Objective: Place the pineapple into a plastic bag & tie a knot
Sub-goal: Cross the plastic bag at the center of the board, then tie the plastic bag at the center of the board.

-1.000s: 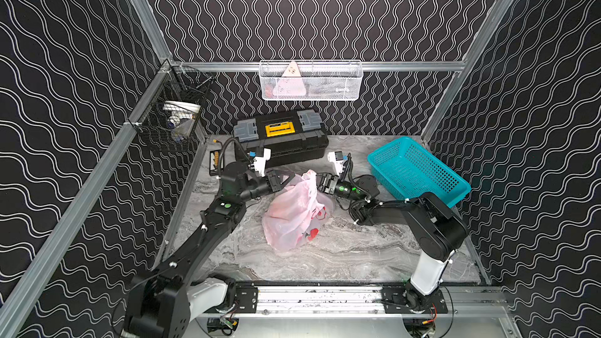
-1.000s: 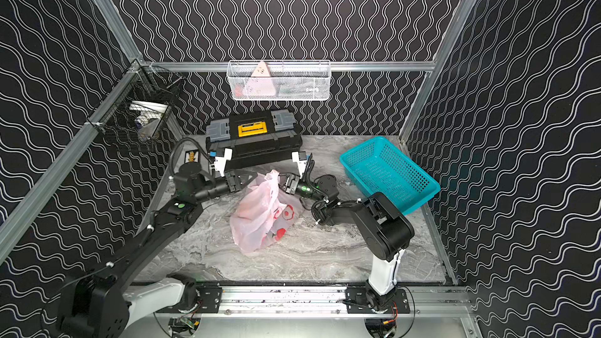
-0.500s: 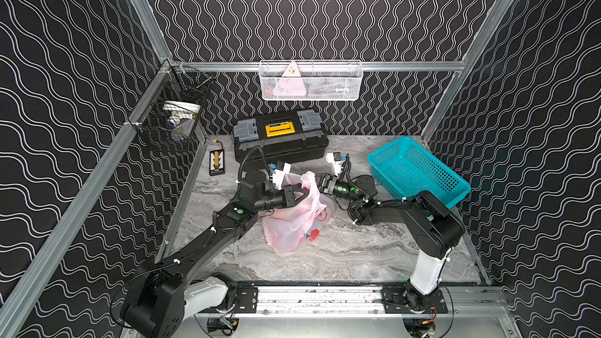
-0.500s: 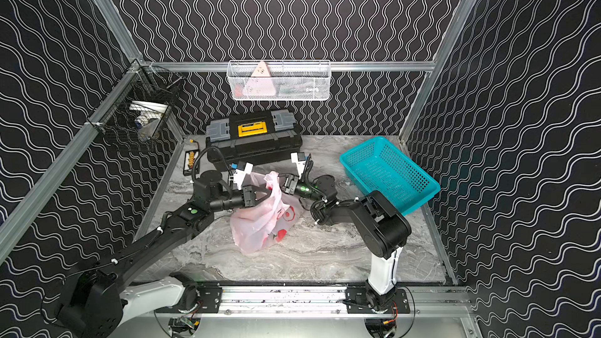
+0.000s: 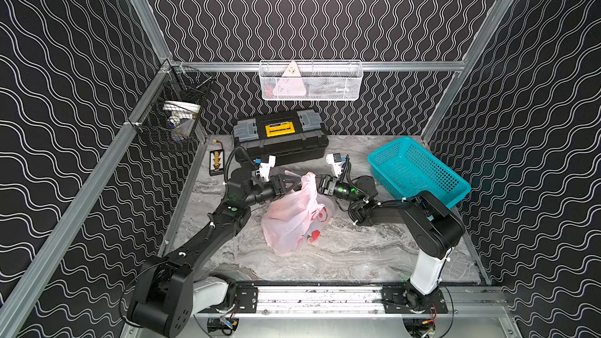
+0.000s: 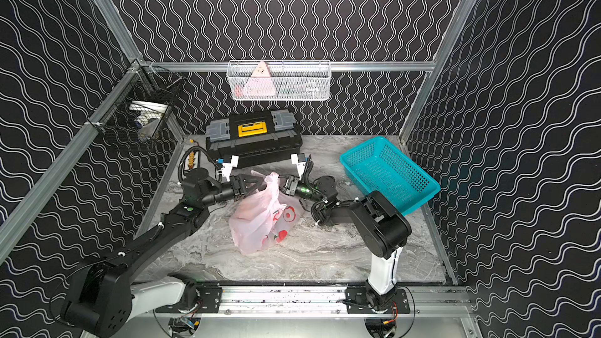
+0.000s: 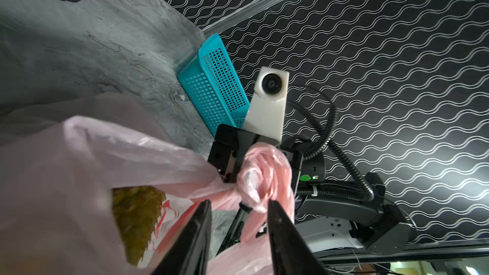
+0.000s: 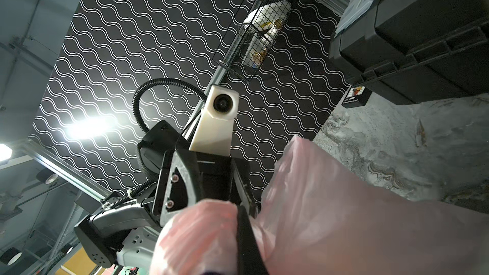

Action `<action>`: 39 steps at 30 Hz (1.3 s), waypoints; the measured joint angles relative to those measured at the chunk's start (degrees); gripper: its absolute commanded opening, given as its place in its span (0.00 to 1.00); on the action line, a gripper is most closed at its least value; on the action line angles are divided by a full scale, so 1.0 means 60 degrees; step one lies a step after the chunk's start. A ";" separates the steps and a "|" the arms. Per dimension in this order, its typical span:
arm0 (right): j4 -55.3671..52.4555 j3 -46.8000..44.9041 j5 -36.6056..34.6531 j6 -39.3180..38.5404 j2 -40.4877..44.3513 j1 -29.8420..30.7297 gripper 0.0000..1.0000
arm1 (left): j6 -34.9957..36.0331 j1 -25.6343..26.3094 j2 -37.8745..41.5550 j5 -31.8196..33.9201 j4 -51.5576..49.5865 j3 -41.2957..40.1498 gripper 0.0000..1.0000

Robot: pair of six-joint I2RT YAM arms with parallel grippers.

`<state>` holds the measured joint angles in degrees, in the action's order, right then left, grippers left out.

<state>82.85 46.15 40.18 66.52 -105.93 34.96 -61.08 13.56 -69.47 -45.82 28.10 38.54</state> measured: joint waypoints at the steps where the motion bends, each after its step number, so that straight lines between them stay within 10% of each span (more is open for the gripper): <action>1: 0.0000 0.0000 0.0000 -0.0022 0.0011 0.0000 0.00 | -0.0080 0.0000 -0.0018 -0.0051 0.0051 0.0058 0.47; 23: -0.0940 -0.0084 -0.0124 -0.1078 0.0386 0.0018 0.00 | -0.0262 0.0477 -0.0506 -0.0022 -0.0943 0.0962 0.39; 39: -0.3038 -0.0280 -0.0131 -0.2681 0.1104 0.0226 0.00 | 0.0710 0.0816 -0.0849 -0.0266 -0.2499 0.1271 0.00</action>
<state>64.62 44.47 39.40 50.43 -99.31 36.32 -56.82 18.46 -74.56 -47.42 13.10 46.17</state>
